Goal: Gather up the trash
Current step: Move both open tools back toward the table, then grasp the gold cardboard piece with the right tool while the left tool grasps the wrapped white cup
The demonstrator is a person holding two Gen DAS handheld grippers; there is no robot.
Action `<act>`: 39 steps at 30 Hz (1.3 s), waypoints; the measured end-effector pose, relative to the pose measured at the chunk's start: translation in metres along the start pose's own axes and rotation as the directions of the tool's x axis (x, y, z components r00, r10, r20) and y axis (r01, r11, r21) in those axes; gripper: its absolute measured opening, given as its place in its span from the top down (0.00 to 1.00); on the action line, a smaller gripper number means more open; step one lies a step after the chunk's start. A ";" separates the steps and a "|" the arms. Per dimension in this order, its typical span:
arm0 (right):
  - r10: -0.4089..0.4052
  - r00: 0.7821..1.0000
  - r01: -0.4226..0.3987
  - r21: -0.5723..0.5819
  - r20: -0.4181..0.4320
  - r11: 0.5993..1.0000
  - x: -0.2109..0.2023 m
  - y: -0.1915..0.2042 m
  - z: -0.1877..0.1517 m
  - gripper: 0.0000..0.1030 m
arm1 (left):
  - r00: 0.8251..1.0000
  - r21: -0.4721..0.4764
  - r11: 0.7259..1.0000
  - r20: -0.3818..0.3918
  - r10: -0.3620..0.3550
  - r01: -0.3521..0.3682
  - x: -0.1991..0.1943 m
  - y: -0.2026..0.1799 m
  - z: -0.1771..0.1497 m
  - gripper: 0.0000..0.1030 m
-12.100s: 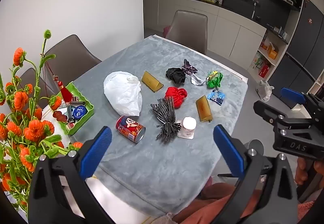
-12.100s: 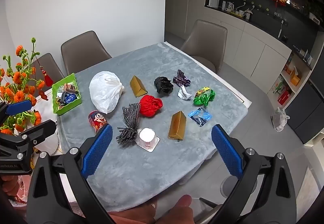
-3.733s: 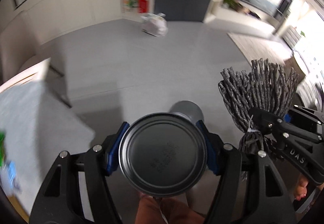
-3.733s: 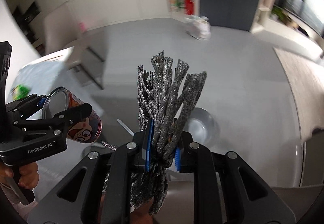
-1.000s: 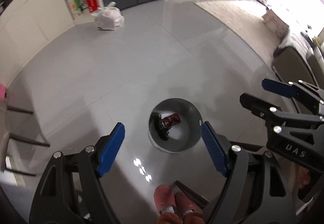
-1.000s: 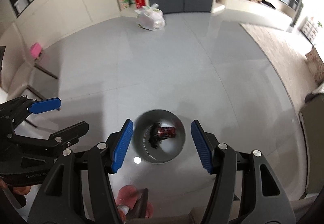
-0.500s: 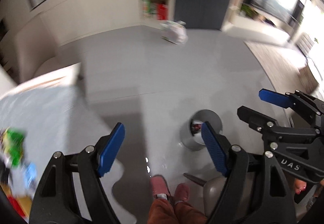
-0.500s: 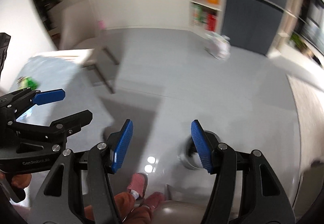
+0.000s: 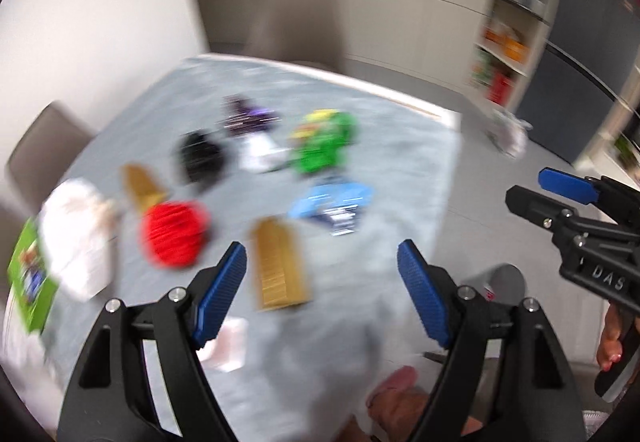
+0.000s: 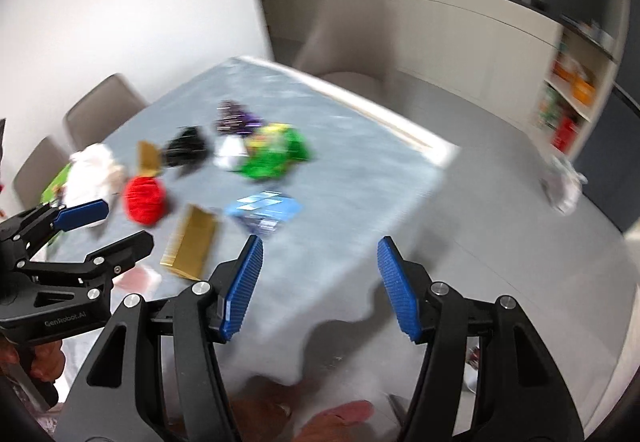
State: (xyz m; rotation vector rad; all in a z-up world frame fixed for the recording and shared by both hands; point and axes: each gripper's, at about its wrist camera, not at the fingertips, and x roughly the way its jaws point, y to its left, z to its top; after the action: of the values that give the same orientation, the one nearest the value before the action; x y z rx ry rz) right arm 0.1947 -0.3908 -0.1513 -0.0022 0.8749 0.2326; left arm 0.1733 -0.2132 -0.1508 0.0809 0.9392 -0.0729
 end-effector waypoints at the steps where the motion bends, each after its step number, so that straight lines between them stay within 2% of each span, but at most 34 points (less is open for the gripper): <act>1: 0.022 1.000 -0.022 -0.022 -0.006 1.000 0.007 0.021 0.003 0.44 | 1.000 -0.030 0.999 -0.002 0.022 -0.022 -0.004 0.019 -0.007 0.24; 5: 0.085 0.995 -0.089 -0.085 -0.043 0.992 0.030 0.082 0.006 0.44 | 0.997 -0.132 0.988 -0.038 0.070 -0.074 -0.006 0.086 -0.035 0.24; 10: 0.104 0.991 -0.117 -0.159 -0.086 0.980 0.057 0.130 0.006 0.44 | 0.994 -0.204 0.975 -0.078 0.074 -0.089 -0.001 0.124 -0.064 0.24; 20: 0.057 0.981 -0.097 -0.213 -0.184 0.972 0.132 0.155 -0.017 0.44 | 0.990 -0.259 0.962 -0.131 0.057 -0.089 0.055 0.144 -0.099 0.24; 23: 0.041 0.978 -0.085 -0.211 -0.205 0.974 0.154 0.155 -0.026 0.44 | 0.996 -0.275 0.960 -0.080 0.035 -0.055 0.063 0.145 -0.104 0.19; 26: 0.036 0.974 -0.082 -0.200 -0.224 0.976 0.172 0.155 -0.034 0.44 | 0.998 -0.260 0.964 -0.045 0.038 -0.048 0.066 0.143 -0.099 0.18; 32: 0.045 0.968 -0.097 -0.204 -0.245 0.974 0.179 0.168 -0.042 0.44 | 0.998 -0.220 0.974 -0.034 0.054 -0.060 0.056 0.137 -0.092 0.18; 35: 0.036 0.967 -0.093 -0.217 -0.254 0.972 0.181 0.174 -0.045 0.43 | 0.997 -0.210 0.976 -0.065 0.049 -0.061 0.060 0.136 -0.099 0.18; 39: 0.025 0.966 -0.083 -0.218 -0.257 0.972 0.187 0.175 -0.045 0.41 | 0.999 -0.227 0.973 -0.044 0.028 -0.037 0.062 0.138 -0.103 0.18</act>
State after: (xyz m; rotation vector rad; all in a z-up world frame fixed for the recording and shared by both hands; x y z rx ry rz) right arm 0.2407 -0.1867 -0.3061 -0.2265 1.0997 0.3894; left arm 0.1413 -0.0672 -0.2563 -0.1155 0.9809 0.0674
